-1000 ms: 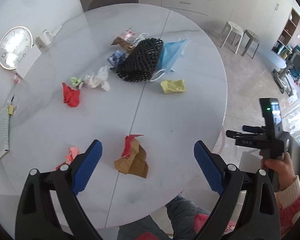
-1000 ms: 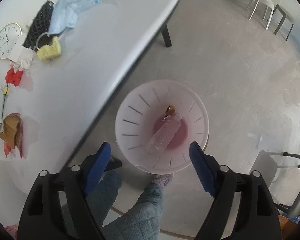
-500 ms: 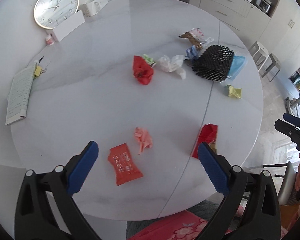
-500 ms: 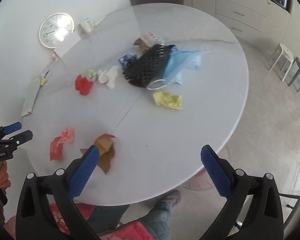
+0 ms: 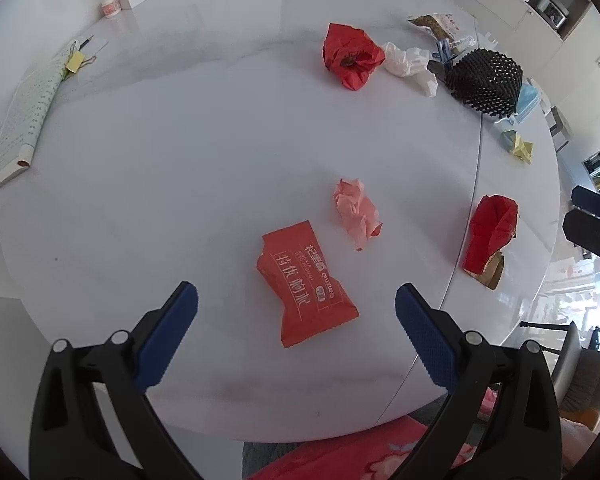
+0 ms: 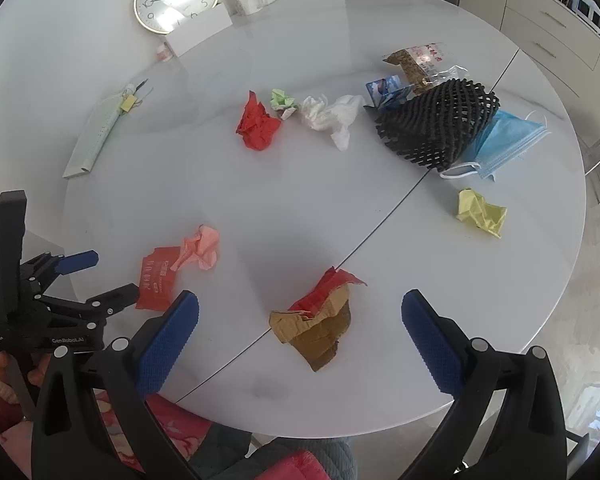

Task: Collect trash
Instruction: 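Return both tools to the table and grasp the red snack wrapper with the left gripper, then grasp the pink crumpled paper with the right gripper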

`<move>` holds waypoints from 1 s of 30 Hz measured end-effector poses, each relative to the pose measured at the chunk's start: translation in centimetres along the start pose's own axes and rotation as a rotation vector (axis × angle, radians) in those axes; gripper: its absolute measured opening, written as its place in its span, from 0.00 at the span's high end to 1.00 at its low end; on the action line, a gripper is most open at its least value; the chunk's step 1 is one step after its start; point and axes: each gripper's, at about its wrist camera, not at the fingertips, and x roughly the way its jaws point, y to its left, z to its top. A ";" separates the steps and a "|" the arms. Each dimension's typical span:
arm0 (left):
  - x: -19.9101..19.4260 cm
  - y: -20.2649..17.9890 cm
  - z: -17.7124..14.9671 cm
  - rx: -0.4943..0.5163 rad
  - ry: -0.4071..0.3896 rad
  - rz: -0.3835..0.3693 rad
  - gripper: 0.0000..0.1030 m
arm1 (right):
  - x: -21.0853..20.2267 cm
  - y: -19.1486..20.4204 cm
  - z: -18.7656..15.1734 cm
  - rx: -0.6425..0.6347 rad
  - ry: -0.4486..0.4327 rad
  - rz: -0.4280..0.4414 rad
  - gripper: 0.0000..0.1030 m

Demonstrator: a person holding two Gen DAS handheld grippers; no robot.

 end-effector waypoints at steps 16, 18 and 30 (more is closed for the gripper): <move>5.0 0.1 0.6 -0.031 0.107 -0.007 0.56 | 1.8 3.2 1.4 -0.050 0.026 -0.029 0.02; 4.7 0.6 0.7 -0.046 0.102 -0.017 0.57 | 2.4 3.8 1.6 -0.066 0.032 -0.029 0.02; -0.7 5.8 0.9 -0.076 0.023 0.014 0.58 | 9.1 9.4 3.3 -0.169 0.101 0.021 0.11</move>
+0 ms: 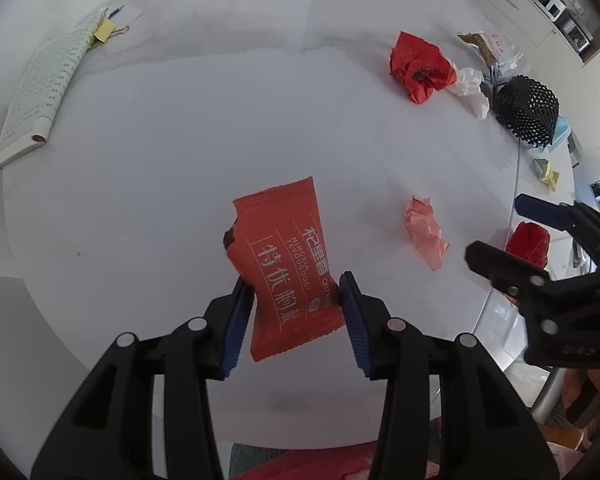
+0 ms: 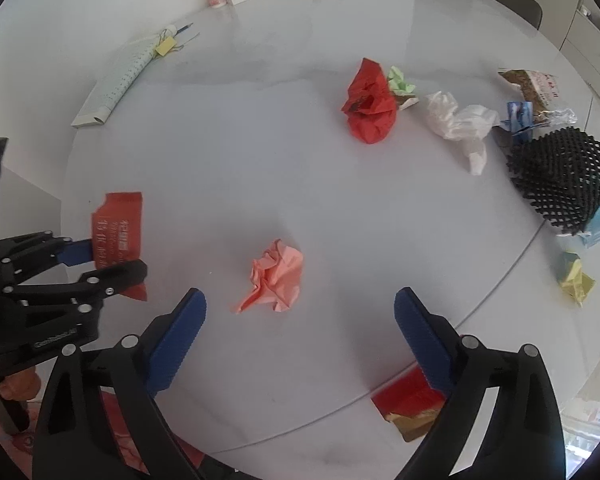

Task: Collect trash
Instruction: 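Grasp the pink crumpled paper with the right gripper, then carry red wrapper and pink paper to the white bin and release both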

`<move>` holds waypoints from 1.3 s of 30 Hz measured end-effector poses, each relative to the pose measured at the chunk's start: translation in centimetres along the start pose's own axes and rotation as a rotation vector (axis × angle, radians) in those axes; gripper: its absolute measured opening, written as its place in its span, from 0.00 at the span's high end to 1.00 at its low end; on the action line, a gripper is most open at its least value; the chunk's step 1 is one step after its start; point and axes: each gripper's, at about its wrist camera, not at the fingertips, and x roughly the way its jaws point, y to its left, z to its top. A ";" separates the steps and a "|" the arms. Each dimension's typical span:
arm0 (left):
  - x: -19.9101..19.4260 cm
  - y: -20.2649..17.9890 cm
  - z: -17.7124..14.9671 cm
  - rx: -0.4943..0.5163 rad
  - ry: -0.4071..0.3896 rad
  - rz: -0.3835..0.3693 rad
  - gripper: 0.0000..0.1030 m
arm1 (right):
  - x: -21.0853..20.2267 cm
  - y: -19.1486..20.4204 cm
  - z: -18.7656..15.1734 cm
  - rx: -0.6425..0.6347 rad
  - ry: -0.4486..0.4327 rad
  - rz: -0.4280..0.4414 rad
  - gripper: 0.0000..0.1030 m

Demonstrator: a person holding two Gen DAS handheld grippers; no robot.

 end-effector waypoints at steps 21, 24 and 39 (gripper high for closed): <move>-1.6 -0.6 3.1 0.136 -0.029 -0.019 0.58 | 4.0 0.8 0.4 0.015 0.066 -0.071 0.70; -2.1 -2.5 3.1 0.171 -0.038 -0.026 0.58 | 1.8 -0.6 -0.1 0.061 0.029 -0.036 0.70; -5.8 -22.7 1.8 0.499 -0.088 -0.206 0.58 | -14.3 -17.5 -10.4 0.384 -0.201 -0.194 0.70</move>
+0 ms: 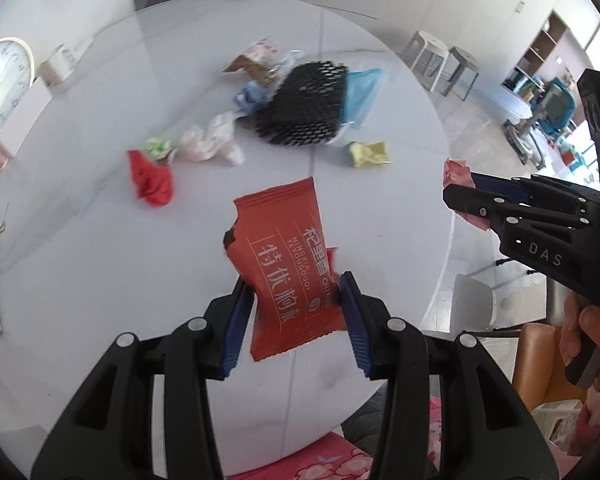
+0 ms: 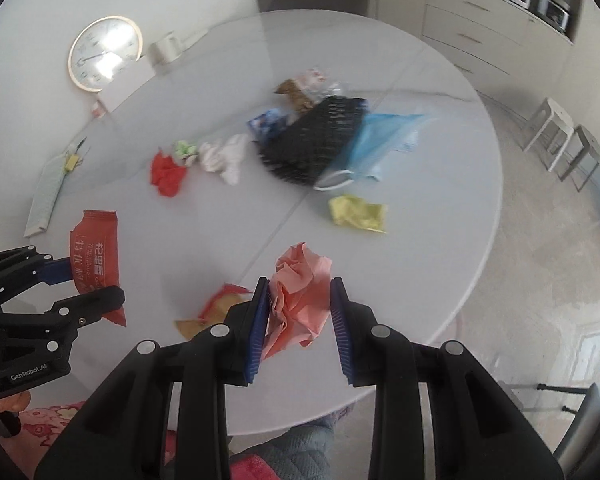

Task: Collect trash
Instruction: 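Carry red wrapper and pink paper to the white bin and release both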

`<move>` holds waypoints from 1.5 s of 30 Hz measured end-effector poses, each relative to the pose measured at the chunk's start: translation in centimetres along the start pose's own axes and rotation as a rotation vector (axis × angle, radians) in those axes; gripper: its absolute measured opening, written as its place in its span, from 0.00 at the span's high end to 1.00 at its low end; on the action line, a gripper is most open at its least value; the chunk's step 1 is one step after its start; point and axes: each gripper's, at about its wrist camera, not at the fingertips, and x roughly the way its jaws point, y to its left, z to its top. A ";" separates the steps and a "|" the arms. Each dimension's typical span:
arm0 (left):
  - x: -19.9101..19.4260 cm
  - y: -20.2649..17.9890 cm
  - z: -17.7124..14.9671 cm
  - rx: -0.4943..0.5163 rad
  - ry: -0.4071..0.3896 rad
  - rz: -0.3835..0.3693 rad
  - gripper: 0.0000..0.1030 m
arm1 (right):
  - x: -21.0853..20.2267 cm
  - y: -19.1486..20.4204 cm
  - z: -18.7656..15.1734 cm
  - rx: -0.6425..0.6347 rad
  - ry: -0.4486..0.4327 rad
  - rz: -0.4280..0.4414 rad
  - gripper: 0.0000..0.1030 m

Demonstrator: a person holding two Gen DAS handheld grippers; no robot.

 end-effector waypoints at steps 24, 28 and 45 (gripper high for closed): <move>15.3 -24.8 4.7 0.197 0.252 -0.167 0.58 | 1.3 -23.2 -7.9 0.257 0.120 -0.071 0.70; 17.3 -25.7 5.2 0.195 0.300 -0.178 0.56 | 1.8 -24.6 -8.3 0.263 0.133 -0.061 0.70; 10.9 -22.3 5.6 0.084 0.184 -0.108 0.33 | 5.3 -25.0 -8.4 0.223 0.145 0.037 0.69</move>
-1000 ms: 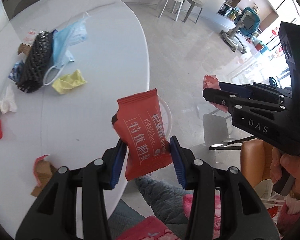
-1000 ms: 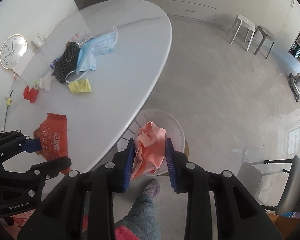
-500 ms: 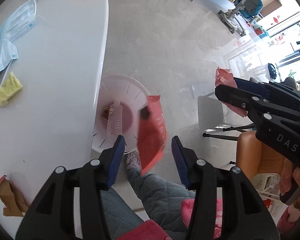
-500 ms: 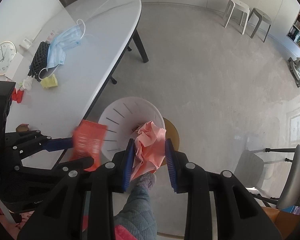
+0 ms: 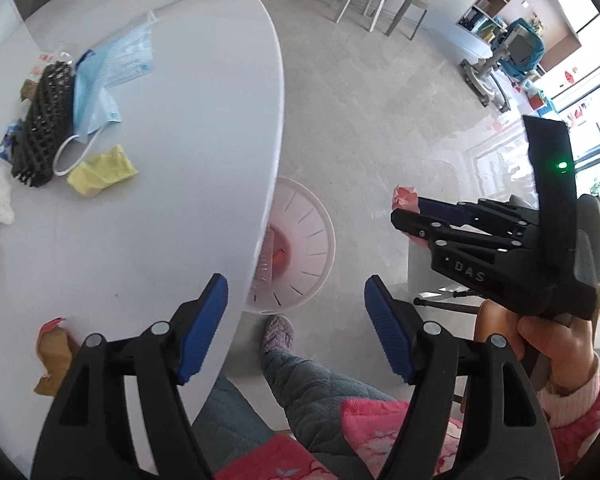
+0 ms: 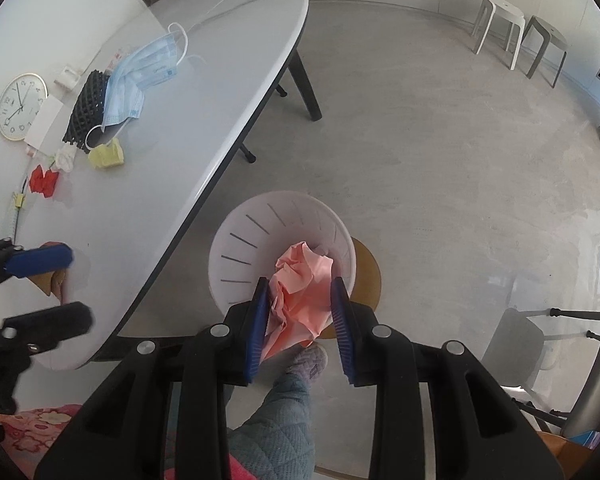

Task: Collect trash
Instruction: 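Carry red wrapper and pink paper to the white bin and release both, then move both tools back over the table and grasp the brown-red paper with the left gripper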

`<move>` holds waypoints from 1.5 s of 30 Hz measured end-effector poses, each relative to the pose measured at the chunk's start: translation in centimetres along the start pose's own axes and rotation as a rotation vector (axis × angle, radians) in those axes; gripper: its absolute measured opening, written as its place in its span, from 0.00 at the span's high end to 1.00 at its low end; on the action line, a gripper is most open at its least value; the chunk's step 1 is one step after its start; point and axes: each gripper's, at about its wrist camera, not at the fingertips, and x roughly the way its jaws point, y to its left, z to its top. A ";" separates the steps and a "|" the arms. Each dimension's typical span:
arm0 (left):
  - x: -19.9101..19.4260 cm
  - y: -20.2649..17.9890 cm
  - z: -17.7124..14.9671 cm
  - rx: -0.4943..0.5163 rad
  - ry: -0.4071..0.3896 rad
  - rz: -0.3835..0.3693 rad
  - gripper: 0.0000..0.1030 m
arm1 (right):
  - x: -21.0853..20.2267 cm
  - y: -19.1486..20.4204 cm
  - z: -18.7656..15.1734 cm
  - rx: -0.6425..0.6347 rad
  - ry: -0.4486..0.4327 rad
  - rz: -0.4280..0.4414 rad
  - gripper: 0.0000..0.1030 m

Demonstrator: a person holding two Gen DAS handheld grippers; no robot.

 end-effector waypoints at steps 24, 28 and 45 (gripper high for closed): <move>-7.5 16.1 -8.4 -0.269 -0.115 0.181 0.13 | -3.3 10.9 2.7 -0.130 -0.100 -0.008 0.05; -6.5 17.7 -9.7 -0.282 -0.088 0.191 0.13 | -3.3 13.6 3.4 -0.170 -0.107 -0.002 0.04; -0.6 18.4 -10.2 -0.220 0.002 0.225 0.13 | -1.2 21.2 4.4 -0.290 -0.064 0.017 0.04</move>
